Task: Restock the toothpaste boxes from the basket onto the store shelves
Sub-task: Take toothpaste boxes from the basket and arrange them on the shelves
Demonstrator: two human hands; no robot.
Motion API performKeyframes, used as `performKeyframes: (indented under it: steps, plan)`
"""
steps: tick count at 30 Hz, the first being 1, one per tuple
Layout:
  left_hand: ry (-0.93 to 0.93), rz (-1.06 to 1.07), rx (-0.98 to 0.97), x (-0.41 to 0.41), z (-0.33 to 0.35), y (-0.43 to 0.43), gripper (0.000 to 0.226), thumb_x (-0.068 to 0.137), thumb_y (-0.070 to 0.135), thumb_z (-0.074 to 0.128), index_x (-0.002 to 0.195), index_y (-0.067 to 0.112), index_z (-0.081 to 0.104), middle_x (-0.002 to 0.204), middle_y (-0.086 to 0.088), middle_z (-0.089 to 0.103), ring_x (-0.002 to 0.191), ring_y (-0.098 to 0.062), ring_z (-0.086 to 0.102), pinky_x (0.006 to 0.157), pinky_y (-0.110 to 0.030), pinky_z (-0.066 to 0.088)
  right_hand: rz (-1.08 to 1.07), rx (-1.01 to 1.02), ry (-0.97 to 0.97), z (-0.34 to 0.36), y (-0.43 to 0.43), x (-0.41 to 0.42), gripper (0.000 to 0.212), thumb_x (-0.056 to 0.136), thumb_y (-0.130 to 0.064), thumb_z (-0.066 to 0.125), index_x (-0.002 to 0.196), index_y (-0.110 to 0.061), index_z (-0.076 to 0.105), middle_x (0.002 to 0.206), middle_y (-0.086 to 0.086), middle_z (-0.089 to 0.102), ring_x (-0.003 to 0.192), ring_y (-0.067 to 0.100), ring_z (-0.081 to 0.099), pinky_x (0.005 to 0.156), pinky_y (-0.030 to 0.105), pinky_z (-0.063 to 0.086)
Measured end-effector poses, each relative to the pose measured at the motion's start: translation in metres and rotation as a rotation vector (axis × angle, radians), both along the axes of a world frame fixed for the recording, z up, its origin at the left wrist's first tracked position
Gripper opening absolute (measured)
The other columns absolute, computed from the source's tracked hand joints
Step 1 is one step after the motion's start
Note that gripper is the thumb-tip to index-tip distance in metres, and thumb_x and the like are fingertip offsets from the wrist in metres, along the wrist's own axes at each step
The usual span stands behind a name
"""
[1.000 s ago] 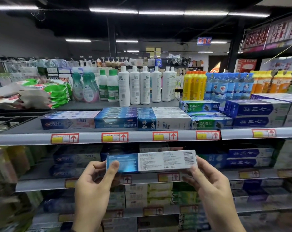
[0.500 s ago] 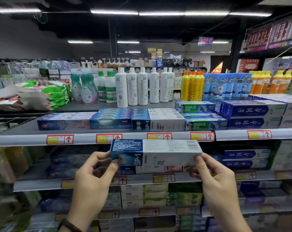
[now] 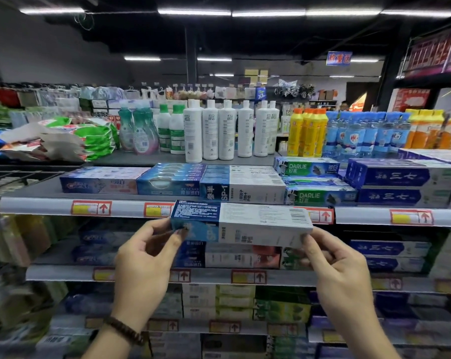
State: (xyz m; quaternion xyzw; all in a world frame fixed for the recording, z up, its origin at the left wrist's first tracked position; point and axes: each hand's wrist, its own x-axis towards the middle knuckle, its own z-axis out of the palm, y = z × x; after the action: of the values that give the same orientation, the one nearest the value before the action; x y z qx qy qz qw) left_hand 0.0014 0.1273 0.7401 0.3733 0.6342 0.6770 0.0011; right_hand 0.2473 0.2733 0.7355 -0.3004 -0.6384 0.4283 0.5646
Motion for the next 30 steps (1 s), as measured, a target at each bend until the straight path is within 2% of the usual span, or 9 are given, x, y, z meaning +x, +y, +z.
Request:
performKeyframes:
  steps: [4, 8, 10, 12, 16, 21, 24, 27, 30]
  plan:
    - [0.039, -0.006, -0.019, -0.019, 0.007, 0.017, 0.021, 0.09, 0.021, 0.079, 0.104, 0.037, 0.076, 0.095, 0.022, 0.077, 0.092, 0.0, 0.072, 0.084, -0.027, 0.058, -0.057, 0.059, -0.041, 0.004, 0.009, -0.01, 0.017, 0.098, -0.032, 0.063, 0.11, -0.038, 0.075, 0.111, -0.007, 0.077, 0.097, 0.006, 0.074, 0.08, 0.021, 0.061]
    - [0.077, -0.071, -0.008, -0.034, 0.013, 0.032, 0.038, 0.091, 0.005, 0.077, 0.1, 0.042, 0.073, 0.091, 0.035, 0.074, 0.089, 0.011, 0.07, 0.078, -0.007, 0.053, -0.184, 0.118, -0.12, 0.008, 0.021, -0.02, 0.015, 0.103, -0.029, 0.063, 0.104, -0.037, 0.076, 0.099, -0.01, 0.078, 0.092, 0.011, 0.073, 0.079, 0.032, 0.06]
    - [0.065, -0.086, 0.016, -0.043, 0.016, 0.039, 0.042, 0.09, 0.0, 0.076, 0.1, 0.041, 0.073, 0.09, 0.035, 0.074, 0.086, 0.012, 0.07, 0.077, -0.001, 0.049, -0.227, 0.139, -0.15, 0.013, 0.026, -0.026, 0.014, 0.103, -0.029, 0.064, 0.103, -0.033, 0.077, 0.096, -0.01, 0.078, 0.091, 0.012, 0.073, 0.077, 0.031, 0.058]
    - [0.06, -0.112, 0.011, -0.056, 0.018, 0.048, 0.042, 0.09, 0.0, 0.077, 0.1, 0.04, 0.074, 0.091, 0.031, 0.075, 0.086, 0.011, 0.071, 0.077, 0.0, 0.048, -0.247, 0.149, -0.159, 0.019, 0.029, -0.033, 0.014, 0.103, -0.027, 0.065, 0.106, -0.032, 0.078, 0.096, -0.013, 0.078, 0.091, 0.009, 0.073, 0.077, 0.027, 0.058]
    - [0.041, -0.187, 0.015, -0.077, 0.027, 0.062, 0.03, 0.087, 0.007, 0.081, 0.105, 0.031, 0.08, 0.09, 0.023, 0.078, 0.086, 0.005, 0.073, 0.081, -0.007, 0.054, -0.307, 0.186, -0.203, 0.033, 0.035, -0.047, 0.017, 0.104, -0.025, 0.064, 0.106, -0.037, 0.076, 0.094, -0.016, 0.078, 0.086, 0.01, 0.073, 0.076, 0.04, 0.058]
    - [0.079, -0.196, 0.023, -0.1, 0.043, 0.085, 0.029, 0.085, 0.012, 0.085, 0.111, 0.025, 0.082, 0.093, 0.023, 0.079, 0.088, 0.005, 0.074, 0.082, -0.009, 0.056, -0.344, 0.233, -0.272, 0.059, 0.05, -0.065, 0.028, 0.105, -0.021, 0.064, 0.095, -0.046, 0.071, 0.087, -0.019, 0.076, 0.08, 0.008, 0.069, 0.067, 0.036, 0.055]
    - [0.148, -0.16, 0.028, -0.104, 0.055, 0.098, 0.029, 0.085, 0.017, 0.085, 0.112, 0.027, 0.082, 0.091, 0.03, 0.076, 0.087, 0.01, 0.072, 0.08, -0.004, 0.053, -0.375, 0.268, -0.334, 0.073, 0.068, -0.07, 0.025, 0.106, -0.018, 0.062, 0.101, -0.039, 0.073, 0.084, -0.017, 0.075, 0.082, 0.003, 0.067, 0.066, 0.033, 0.053]
    - [0.188, -0.106, 0.025, -0.106, 0.065, 0.114, 0.027, 0.089, 0.02, 0.083, 0.113, 0.029, 0.081, 0.09, 0.035, 0.071, 0.087, 0.017, 0.068, 0.081, -0.001, 0.05, -0.402, 0.308, -0.417, 0.085, 0.09, -0.077, 0.02, 0.107, -0.016, 0.058, 0.099, -0.027, 0.073, 0.085, -0.011, 0.074, 0.079, 0.009, 0.065, 0.07, 0.033, 0.05]
    - [0.208, -0.05, -0.038, -0.108, 0.072, 0.13, 0.026, 0.094, 0.018, 0.078, 0.117, 0.029, 0.08, 0.094, 0.029, 0.071, 0.083, 0.019, 0.065, 0.079, -0.001, 0.05, -0.4, 0.285, -0.545, 0.097, 0.112, -0.084, 0.018, 0.108, -0.014, 0.056, 0.09, -0.018, 0.058, 0.083, -0.004, 0.067, 0.076, 0.021, 0.056, 0.072, 0.039, 0.043]
